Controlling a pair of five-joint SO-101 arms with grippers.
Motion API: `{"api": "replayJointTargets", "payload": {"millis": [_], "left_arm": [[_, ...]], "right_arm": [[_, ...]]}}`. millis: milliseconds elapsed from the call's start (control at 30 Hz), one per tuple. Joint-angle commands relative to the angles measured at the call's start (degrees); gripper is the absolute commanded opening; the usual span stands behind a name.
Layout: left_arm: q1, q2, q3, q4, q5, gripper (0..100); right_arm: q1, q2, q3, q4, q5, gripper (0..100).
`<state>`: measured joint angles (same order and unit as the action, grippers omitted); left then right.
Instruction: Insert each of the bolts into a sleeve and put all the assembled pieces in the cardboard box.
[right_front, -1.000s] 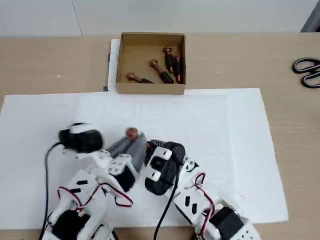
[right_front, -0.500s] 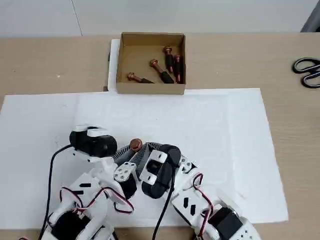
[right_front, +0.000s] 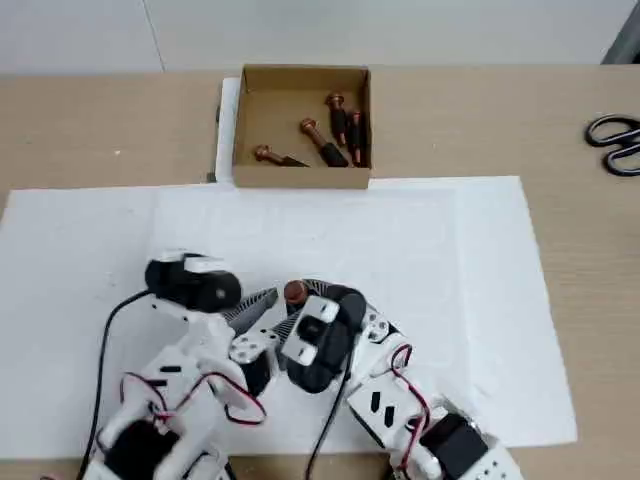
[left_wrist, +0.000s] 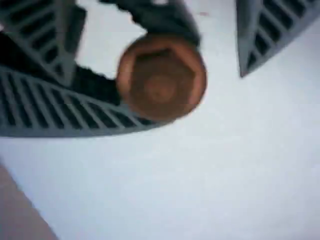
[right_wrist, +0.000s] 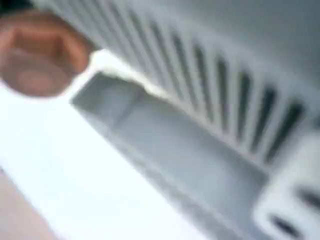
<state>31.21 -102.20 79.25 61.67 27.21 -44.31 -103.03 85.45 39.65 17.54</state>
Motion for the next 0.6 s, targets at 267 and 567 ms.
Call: {"api": "replayJointTargets", "payload": {"millis": [267, 567], "left_arm": [[0.62, 0.7, -4.7, 1.23, -0.79, 24], [-3.78, 0.7, -11.12, 0.09, -3.08, 24]], "right_arm": [[-0.4, -0.66, -4.4, -1.54, 0.26, 0.2], [-0.13, -0.66, -3.43, -1.54, 0.26, 0.2]]}}
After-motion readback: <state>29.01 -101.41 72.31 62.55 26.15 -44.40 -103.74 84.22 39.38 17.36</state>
